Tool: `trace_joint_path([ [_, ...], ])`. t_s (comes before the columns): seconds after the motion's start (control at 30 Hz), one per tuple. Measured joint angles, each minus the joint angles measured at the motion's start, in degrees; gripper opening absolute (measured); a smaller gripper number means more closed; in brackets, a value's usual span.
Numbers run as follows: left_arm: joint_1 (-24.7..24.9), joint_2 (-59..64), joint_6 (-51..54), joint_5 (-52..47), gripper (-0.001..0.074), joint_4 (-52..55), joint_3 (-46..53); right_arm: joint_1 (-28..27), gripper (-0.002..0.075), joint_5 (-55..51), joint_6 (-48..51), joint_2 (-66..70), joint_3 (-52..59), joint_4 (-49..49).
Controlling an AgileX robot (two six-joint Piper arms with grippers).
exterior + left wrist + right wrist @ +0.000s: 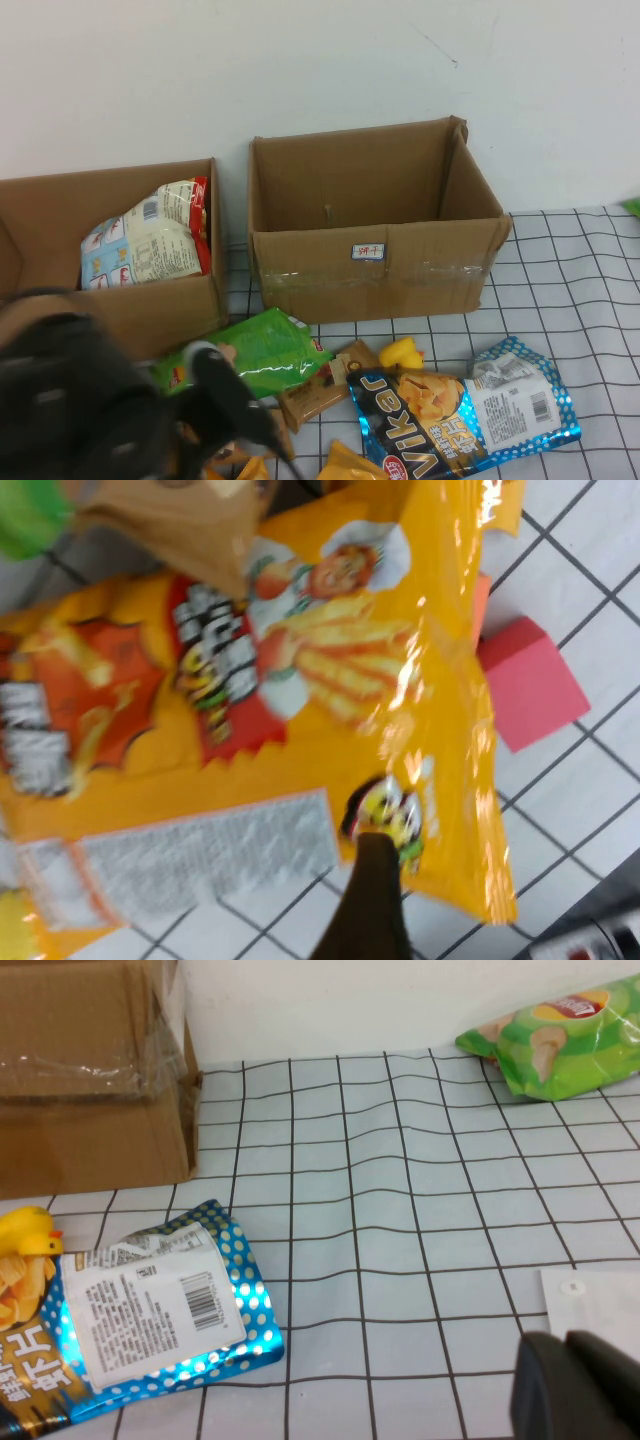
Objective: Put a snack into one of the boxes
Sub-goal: Pick up the potato chip
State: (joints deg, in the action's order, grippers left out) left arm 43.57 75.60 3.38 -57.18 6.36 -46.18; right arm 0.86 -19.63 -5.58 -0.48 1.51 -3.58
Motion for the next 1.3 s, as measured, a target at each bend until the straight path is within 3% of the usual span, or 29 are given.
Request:
trace_joint_path([
  [0.37, 0.38, 18.4, -6.68, 2.25, 0.0568, 4.32, -2.95, 0.09, -0.0001, 0.0, 0.0, 0.0, 0.0, 0.0],
  [0.53, -0.17, 21.87, -12.29, 3.7, 0.0568, 10.01, -3.05, 0.09, -0.0001, 0.0, 0.0, 0.0, 0.0, 0.0],
  [0.77, -4.32, 24.37, -13.64, 8.17, 0.0568, 9.68, -3.05, 0.09, -0.0001, 0.0, 0.0, 0.0, 0.0, 0.0],
  [1.1, -4.89, 26.98, -13.71, 13.24, 0.0568, 9.3, -3.17, 0.09, -0.0001, 0.0, 0.0, 0.0, 0.0, 0.0],
  [1.23, -4.89, 29.18, -13.85, 13.59, 0.0502, 9.3, -3.4, 0.09, -0.0001, 0.0, 0.0, 0.0, 0.0, 0.0],
  [1.3, -4.89, 29.87, -14.01, 13.71, 0.0405, 9.57, -3.6, 0.09, -0.0001, 0.0, 0.0, 0.0, 0.0, 0.0],
])
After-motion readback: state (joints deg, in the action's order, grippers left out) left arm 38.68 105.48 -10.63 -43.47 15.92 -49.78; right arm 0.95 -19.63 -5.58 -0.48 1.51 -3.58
